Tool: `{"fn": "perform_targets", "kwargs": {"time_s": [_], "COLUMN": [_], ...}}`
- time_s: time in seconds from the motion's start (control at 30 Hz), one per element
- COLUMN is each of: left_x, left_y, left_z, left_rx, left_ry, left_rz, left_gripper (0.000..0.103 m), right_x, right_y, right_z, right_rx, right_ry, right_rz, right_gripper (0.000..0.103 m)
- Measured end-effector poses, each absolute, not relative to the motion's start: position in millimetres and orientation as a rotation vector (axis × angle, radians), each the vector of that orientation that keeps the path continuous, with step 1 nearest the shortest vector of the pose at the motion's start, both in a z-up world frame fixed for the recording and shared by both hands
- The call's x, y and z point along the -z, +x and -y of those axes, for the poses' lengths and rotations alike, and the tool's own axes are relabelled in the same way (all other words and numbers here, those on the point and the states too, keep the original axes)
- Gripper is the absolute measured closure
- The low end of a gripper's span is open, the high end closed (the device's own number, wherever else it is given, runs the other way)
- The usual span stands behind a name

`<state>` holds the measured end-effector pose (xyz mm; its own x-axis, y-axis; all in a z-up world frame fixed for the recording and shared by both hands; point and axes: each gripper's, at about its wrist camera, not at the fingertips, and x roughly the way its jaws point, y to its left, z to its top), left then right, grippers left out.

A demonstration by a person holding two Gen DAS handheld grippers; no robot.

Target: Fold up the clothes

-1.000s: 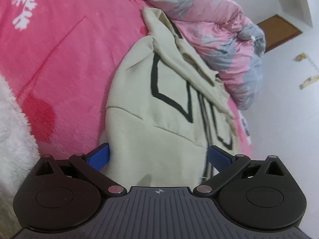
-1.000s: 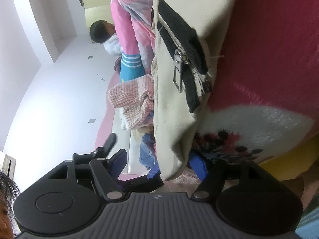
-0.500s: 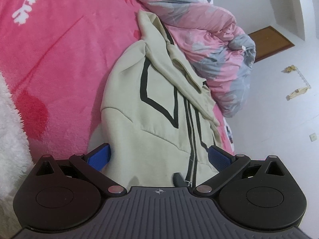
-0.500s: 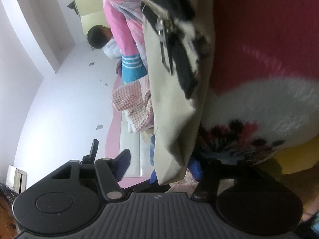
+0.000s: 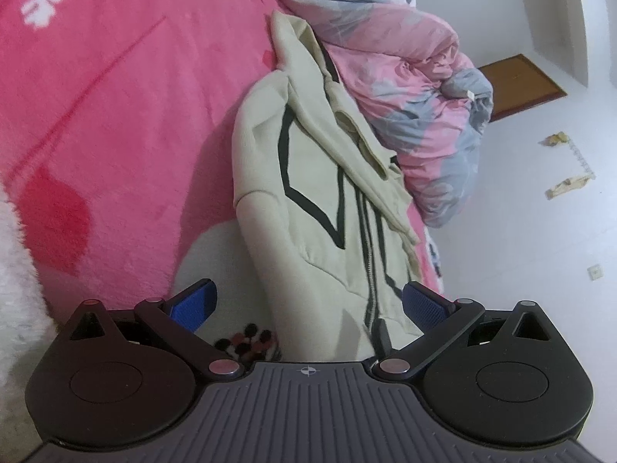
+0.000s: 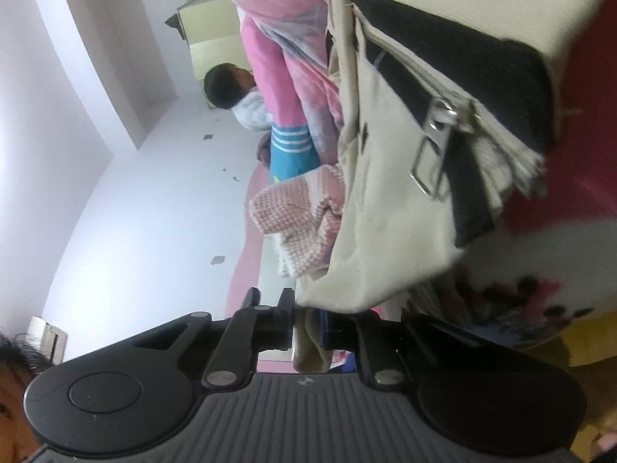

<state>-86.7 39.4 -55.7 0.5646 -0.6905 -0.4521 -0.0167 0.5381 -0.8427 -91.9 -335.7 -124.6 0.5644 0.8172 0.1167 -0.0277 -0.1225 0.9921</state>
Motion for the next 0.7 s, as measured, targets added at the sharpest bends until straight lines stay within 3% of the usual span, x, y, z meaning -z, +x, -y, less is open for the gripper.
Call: {"fn": "perform_targets", "kwargs": {"time_s": [0.33,0.4,0.47,0.57,0.7], "left_x": [64.1,65.3,66.7,68.2,66.5], "left_y": [-73.1,-70.4,-67.9,-65.1,-63.4], "left_z": [-31.5,-29.4,-26.5,-20.4,-14.1], "left_rx": [0.528,0.537,0.549,0.556,0.555], "left_ry": [-1.005,-1.016,-1.011,-0.989,-0.943], "left_rz": [-0.883,-0.879,-0.889,-0.91,-0.921], "left_gripper": [0.005,0.012,0.029,0.043,0.051], "right_x": [136.0,131.0,125.7,123.9,119.6], "right_y": [-124.4,-116.5,-108.0,-103.2,-105.8], "right_z": [339.8,337.9,333.0,330.3,334.8], "right_rx": [-0.869,-0.873,-0.874,-0.876,-0.869], "right_ry": [1.542,1.528,1.511,1.5,1.45], "right_rz": [-0.663,-0.659,-0.659,-0.661,-0.663], "right_gripper": [0.09,0.09,0.09,0.09,0.088]}}
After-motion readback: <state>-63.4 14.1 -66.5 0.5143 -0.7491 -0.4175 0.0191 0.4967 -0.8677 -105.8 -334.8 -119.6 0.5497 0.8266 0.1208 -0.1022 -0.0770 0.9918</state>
